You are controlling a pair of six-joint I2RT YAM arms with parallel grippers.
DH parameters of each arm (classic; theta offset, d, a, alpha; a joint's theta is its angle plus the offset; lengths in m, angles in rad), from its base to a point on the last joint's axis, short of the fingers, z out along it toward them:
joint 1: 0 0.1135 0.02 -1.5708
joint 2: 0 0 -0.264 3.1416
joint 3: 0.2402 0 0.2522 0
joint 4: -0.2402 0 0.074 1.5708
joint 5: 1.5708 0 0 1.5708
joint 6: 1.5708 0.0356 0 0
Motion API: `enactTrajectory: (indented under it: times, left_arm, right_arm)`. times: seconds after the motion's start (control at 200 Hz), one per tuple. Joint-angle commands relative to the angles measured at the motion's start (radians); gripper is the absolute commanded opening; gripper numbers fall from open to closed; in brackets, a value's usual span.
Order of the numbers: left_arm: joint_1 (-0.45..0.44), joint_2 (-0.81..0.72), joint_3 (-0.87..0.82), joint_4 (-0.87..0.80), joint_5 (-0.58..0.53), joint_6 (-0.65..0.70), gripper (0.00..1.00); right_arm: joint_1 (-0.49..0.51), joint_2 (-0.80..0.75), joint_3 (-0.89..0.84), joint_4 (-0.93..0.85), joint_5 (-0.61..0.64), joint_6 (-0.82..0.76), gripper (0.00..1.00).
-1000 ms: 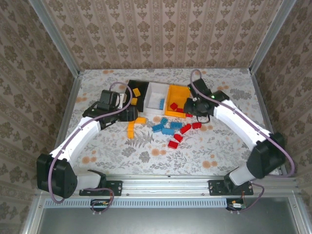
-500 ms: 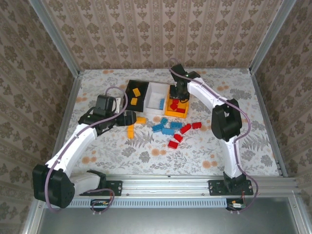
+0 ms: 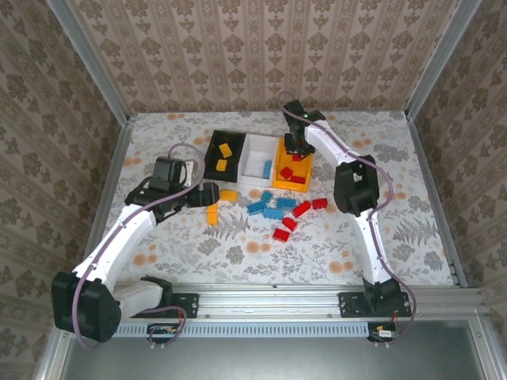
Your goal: Sort the legos into containers by color
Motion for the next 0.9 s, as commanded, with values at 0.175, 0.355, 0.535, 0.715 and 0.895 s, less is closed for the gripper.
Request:
enactTrajectory:
  times: [0.175,0.355,0.535,0.715,0.895]
  left_arm:
    - [0.006,-0.012,-0.011,-0.035,-0.013,-0.006,0.93]
    - [0.006,-0.008,-0.013,-0.021,-0.010,-0.013,0.93]
    - [0.007,-0.003,-0.013,-0.008,0.003,-0.022,0.94]
    - [0.007,-0.009,-0.009,-0.018,0.005,-0.018,0.94]
    - [0.004,-0.006,-0.011,-0.010,0.010,-0.024,0.95]
  right_arm:
    - [-0.041,0.094,0.194,-0.084,0.050,-0.093,0.33]
    - [-0.048,0.068,0.193,-0.092,0.025,-0.135,0.46]
    - [-0.043,-0.023,0.076,-0.061,0.006,-0.121,0.53]
    - [-0.030,-0.195,-0.092,0.009,-0.008,-0.084,0.54]
    - [-0.006,-0.399,-0.274,0.057,-0.036,-0.054,0.57]
